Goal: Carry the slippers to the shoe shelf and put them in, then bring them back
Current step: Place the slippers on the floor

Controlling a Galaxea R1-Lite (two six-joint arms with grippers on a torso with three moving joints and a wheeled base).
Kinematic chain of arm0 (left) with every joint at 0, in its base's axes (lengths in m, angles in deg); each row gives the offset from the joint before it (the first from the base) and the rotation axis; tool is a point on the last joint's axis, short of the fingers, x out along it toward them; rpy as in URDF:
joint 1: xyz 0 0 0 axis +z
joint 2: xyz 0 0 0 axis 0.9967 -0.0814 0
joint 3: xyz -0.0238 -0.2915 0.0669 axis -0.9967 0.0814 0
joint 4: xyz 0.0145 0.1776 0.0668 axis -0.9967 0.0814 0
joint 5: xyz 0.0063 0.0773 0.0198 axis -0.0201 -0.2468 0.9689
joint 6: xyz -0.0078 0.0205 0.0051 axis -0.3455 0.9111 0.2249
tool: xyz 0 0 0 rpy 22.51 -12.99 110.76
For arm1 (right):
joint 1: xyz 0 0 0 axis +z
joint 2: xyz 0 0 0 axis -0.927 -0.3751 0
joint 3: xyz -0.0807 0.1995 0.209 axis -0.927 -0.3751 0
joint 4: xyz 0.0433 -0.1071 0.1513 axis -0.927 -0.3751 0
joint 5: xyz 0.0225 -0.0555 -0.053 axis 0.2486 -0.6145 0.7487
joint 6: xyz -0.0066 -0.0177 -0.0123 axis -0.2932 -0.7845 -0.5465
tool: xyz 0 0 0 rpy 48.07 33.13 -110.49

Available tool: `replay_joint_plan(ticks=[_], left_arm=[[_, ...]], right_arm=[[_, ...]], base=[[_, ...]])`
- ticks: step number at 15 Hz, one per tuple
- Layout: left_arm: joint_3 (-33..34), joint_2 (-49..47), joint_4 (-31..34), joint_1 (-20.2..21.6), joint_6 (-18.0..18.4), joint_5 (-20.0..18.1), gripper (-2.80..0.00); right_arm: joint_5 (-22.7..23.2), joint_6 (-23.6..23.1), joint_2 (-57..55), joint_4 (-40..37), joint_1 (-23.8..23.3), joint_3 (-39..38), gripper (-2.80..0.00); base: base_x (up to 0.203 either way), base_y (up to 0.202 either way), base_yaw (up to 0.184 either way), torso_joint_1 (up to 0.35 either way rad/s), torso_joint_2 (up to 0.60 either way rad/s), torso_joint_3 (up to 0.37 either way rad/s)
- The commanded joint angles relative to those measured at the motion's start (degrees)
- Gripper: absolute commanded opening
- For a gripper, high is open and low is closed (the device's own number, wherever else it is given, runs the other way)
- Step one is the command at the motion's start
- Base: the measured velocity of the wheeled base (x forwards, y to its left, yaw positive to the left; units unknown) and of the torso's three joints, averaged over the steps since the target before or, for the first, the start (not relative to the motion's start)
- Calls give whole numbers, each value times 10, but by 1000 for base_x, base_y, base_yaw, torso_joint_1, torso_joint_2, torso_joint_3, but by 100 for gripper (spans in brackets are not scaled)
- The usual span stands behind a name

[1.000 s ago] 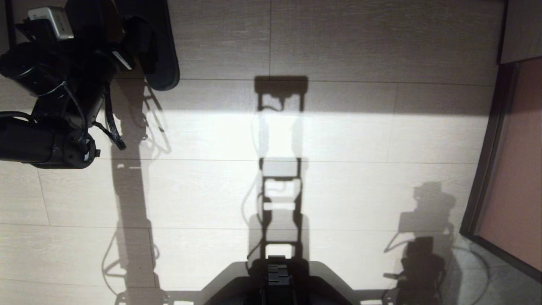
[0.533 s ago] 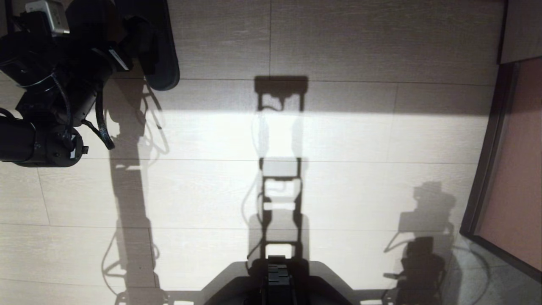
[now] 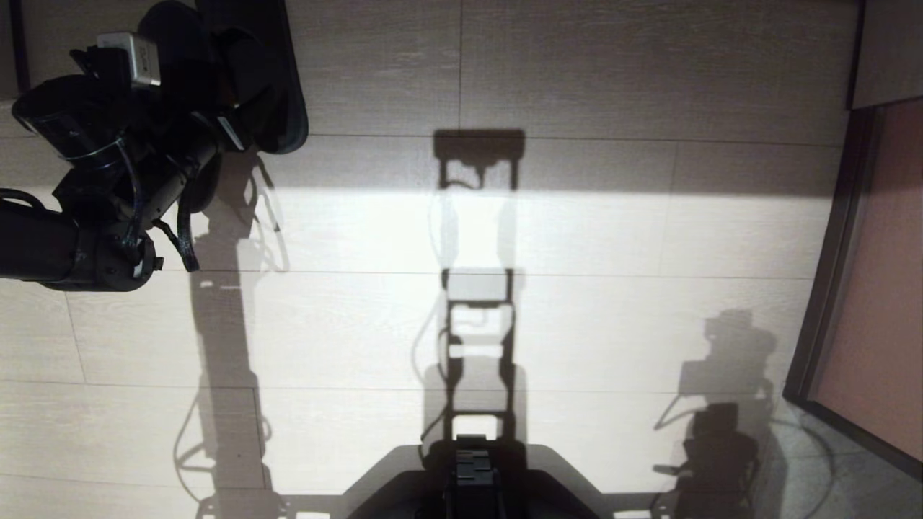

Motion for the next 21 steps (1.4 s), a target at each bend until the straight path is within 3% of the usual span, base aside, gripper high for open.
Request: replay_joint_plan(ticks=[1,6,10,11,18,21], left_arm=[[3,-29,-8,-11,31,-1,0],[6,-38,-30,-10,48,-1,0],[69,-34,0,-11,180,-14,0],[79,-28,5,-11,190,-15,0],[152,44,64,-12,210,-14,0],[146,59,32,-12,160,-5,0]], right_arm=[[0,0,1,0,0,0,-280],[0,0,1,0,0,0,-280],[0,0,1,0,0,0,-280],[0,0,1,0,1,0,-280],[0,0,1,0,0,0,-280],[0,-1,1,0,0,0,-280]], base=[[0,0,0,0,0,0],[0,0,0,0,0,0],[0,0,0,0,0,0],[0,0,0,0,0,0],[0,0,0,0,0,0],[0,0,0,0,0,0]])
